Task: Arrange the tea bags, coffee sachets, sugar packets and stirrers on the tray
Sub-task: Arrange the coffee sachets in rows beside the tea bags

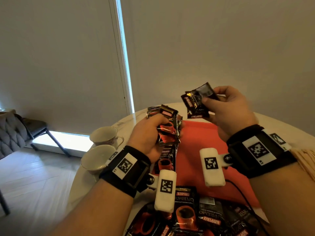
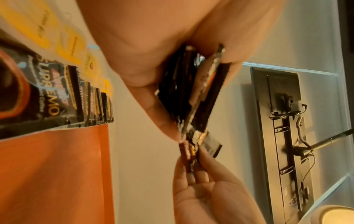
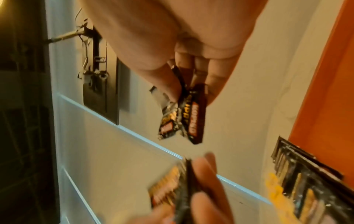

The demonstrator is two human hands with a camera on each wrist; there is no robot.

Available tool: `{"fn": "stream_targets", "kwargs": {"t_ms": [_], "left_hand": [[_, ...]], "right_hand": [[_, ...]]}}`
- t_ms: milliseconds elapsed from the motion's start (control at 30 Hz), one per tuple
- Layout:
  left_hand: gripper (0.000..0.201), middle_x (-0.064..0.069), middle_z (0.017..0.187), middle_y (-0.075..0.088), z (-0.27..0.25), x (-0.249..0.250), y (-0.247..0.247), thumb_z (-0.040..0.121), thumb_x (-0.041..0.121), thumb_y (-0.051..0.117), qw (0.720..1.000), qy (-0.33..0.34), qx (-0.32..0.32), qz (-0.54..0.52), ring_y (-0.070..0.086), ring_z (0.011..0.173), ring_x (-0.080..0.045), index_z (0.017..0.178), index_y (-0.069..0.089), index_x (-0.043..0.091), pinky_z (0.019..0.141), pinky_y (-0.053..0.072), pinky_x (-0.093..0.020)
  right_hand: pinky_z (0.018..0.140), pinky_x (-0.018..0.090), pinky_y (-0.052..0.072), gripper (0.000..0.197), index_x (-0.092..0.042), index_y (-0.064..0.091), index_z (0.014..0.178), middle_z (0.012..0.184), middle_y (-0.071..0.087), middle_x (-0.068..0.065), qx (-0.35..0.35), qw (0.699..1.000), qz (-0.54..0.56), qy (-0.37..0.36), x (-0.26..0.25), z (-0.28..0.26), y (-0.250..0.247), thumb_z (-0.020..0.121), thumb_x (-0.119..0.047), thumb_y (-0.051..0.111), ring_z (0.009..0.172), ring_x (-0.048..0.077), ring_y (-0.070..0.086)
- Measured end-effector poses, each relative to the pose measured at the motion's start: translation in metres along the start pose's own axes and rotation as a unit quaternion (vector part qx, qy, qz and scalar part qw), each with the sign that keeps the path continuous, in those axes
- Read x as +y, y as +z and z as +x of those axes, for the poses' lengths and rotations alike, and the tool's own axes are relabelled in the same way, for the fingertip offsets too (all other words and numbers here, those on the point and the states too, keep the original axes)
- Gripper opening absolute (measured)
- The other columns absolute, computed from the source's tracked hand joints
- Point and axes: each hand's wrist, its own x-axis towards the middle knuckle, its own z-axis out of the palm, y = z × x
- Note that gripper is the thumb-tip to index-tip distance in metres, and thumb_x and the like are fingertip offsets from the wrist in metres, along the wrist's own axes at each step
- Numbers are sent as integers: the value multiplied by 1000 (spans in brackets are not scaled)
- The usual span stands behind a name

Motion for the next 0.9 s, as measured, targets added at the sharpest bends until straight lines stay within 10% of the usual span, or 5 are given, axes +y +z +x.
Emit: {"fn": "stream_targets", "kwargs": {"t_ms": [267, 433, 667, 900], "left_hand": [[29, -21, 115, 75, 4, -7, 5, 102, 15, 61, 996, 44, 67, -27, 71, 109, -45, 130, 63, 8, 94, 56, -64], [73, -23, 124, 72, 4, -4, -1, 78, 46, 81, 999, 34, 13, 9, 72, 111, -44, 136, 62, 7, 91, 59, -57], [54, -30, 124, 69, 5, -9, -8, 81, -6, 77, 996, 56, -42, 56, 70, 110, -48, 132, 63, 5, 83, 61, -54], [42, -31, 119, 70, 4, -4, -5, 88, -8, 65, 999, 20, -33, 10, 70, 94, -41, 130, 63, -1, 79, 61, -49]], "right_hand": [[58, 32, 60, 27, -6, 58, 106, 97, 73, 16, -90, 991, 56, 80, 9, -19, 23, 88, 13, 64, 72, 22, 74], [72, 41, 62, 19, -6, 61, 101, 100, 75, 19, -102, 991, 24, 85, 16, -23, 26, 89, 7, 68, 82, 27, 74], [70, 37, 63, 16, -4, 62, 89, 93, 73, 20, -95, 992, 22, 80, 23, -25, 29, 85, 7, 73, 80, 29, 73], [65, 32, 59, 23, -12, 59, 81, 96, 75, 12, -34, 997, 59, 20, 2, -14, 12, 84, 5, 75, 84, 22, 77]]}}
